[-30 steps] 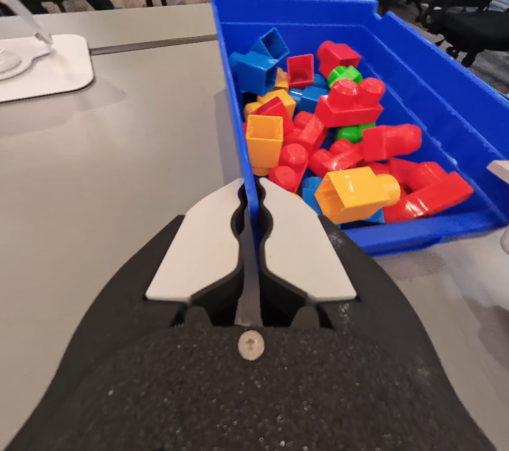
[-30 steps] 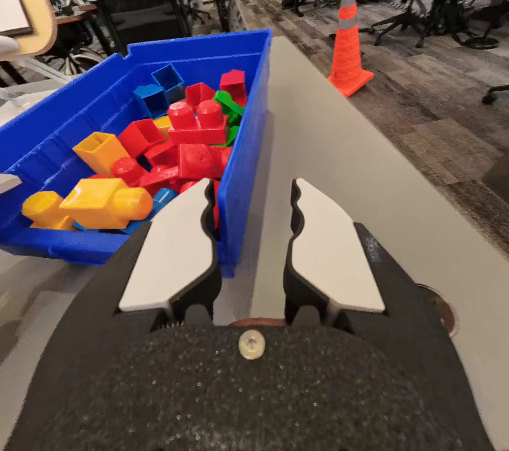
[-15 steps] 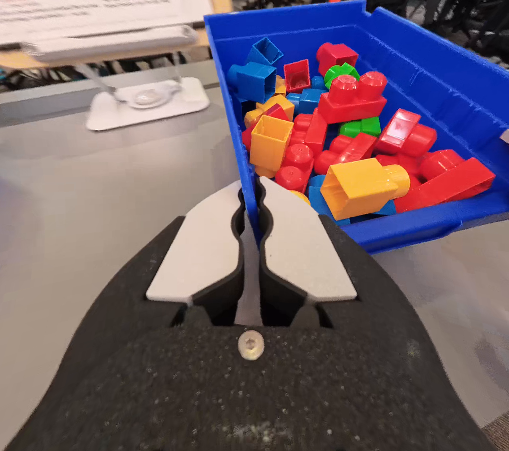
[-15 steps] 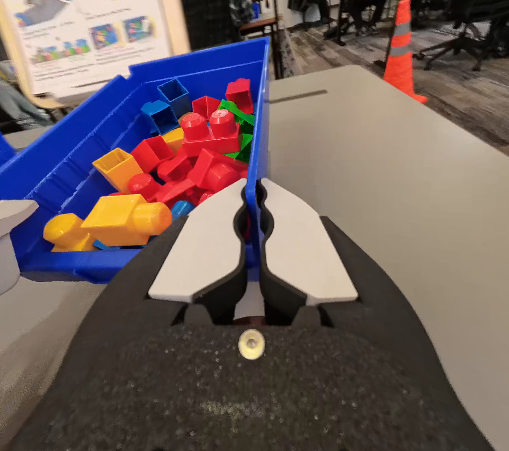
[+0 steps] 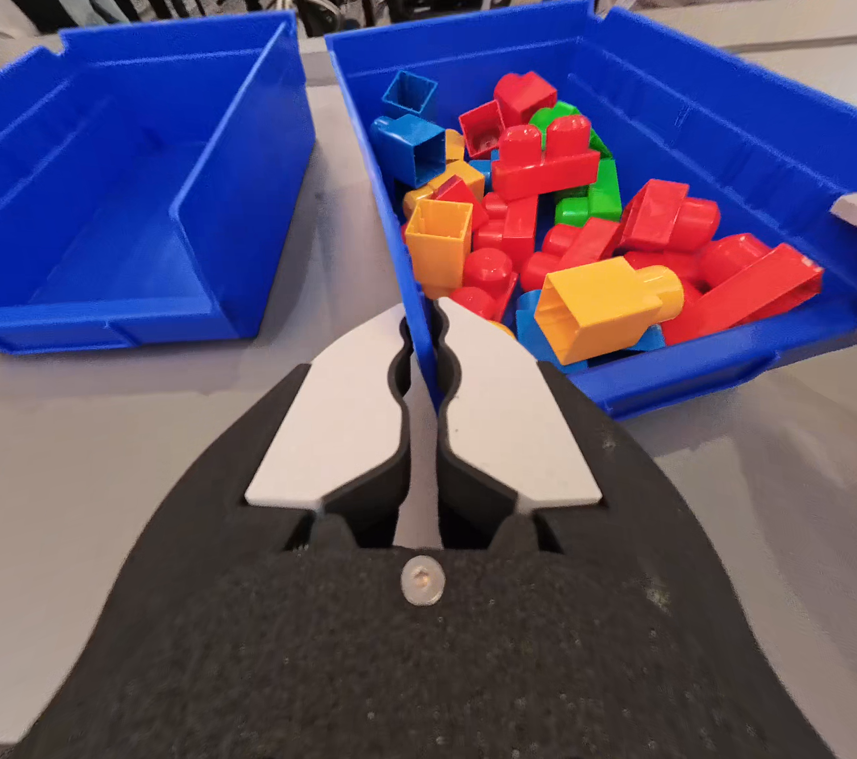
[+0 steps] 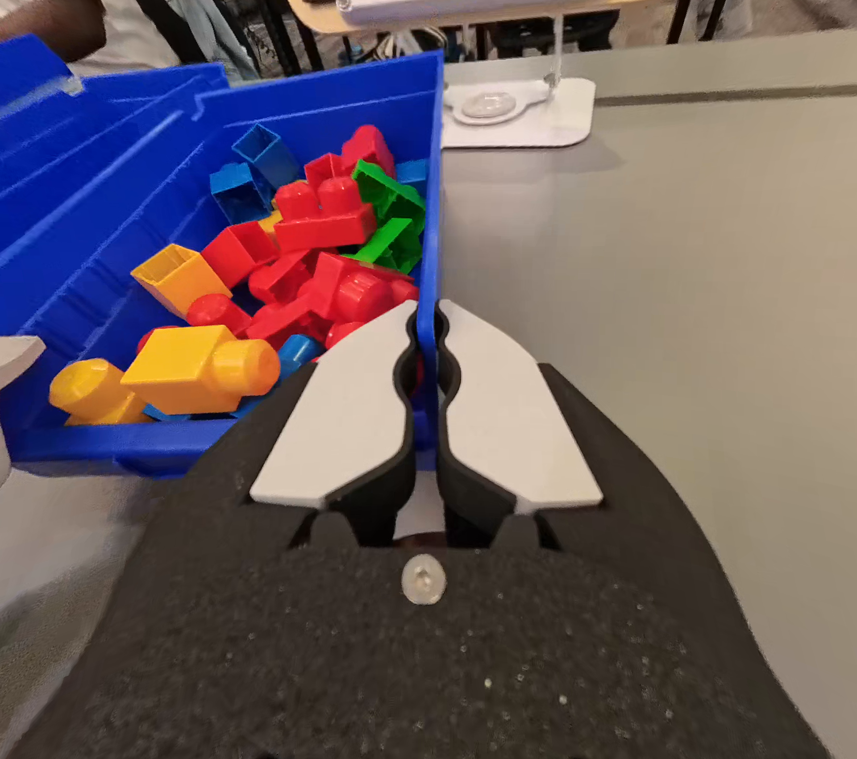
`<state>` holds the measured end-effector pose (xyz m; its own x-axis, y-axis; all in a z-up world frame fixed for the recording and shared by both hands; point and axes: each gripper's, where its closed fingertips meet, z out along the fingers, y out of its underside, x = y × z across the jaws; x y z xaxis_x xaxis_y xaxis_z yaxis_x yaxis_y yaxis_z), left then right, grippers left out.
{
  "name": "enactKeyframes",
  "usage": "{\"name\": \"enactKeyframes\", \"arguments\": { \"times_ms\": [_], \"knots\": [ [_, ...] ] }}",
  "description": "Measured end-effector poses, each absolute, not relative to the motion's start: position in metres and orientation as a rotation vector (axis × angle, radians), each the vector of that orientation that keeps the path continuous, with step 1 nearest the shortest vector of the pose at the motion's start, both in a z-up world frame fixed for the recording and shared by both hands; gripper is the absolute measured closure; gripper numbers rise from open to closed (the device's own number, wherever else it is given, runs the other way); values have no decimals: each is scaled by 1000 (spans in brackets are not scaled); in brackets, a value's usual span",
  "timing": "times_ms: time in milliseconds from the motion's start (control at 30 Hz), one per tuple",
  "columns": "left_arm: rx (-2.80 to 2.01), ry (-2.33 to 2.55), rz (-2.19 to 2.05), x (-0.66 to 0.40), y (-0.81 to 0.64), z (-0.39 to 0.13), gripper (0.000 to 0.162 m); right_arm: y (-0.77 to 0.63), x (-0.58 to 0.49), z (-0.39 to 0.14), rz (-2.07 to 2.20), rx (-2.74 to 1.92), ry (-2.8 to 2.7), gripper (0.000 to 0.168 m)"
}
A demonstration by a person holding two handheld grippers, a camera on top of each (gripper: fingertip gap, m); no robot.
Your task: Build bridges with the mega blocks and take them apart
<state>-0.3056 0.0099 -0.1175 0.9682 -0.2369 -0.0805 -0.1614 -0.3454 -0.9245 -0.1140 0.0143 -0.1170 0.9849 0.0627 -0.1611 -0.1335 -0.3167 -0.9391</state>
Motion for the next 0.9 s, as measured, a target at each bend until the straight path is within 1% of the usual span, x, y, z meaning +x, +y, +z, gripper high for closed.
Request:
{"name": "enactKeyframes", "arguments": {
  "times_ms": [133,167,200,233,267,300,333,400,467,567,667,700,767,900],
  "knots": [
    [-1913,240,-95,-311,12,-123,155,22,-119,-123,170,-1907,-19,164],
    [-1908,219,-124,-311,14,-124,154,23,-122,-124,196,-1916,-52,161],
    [-1911,218,-152,-310,13,-125,153,21,-125,-126,222,-1942,-95,154],
    [-1932,246,-178,-306,11,-128,147,18,-128,-128,259,-1965,-139,148],
    [-1960,287,-210,-302,7,-130,136,12,-130,-127,298,-1965,-171,135],
    [-1973,313,-243,-301,-1,-130,131,3,-129,-125,333,-1948,-185,124],
    [-1978,333,-289,-302,-11,-126,130,-9,-130,-121,378,-1918,-203,120],
    [-2004,350,-417,-311,-35,-118,120,-38,-134,-111,468,-1846,-271,118],
    [-2024,346,-512,-332,-54,-112,118,-77,-139,-116,533,-1865,-386,112],
    [-2081,328,-463,-390,-52,-116,118,-130,-135,-116,539,-1752,-447,113],
    [-2097,204,-305,-470,-11,-123,112,-161,-128,-120,469,-1723,-491,112],
    [-2086,164,-237,-498,7,-123,110,-165,-127,-115,438,-1699,-510,113],
    [-2059,90,-99,-550,42,-124,109,-167,-127,-106,388,-1629,-538,122],
    [-2059,49,-119,-585,98,-130,99,-156,-131,-124,415,-1708,-538,124]
  ]
}}
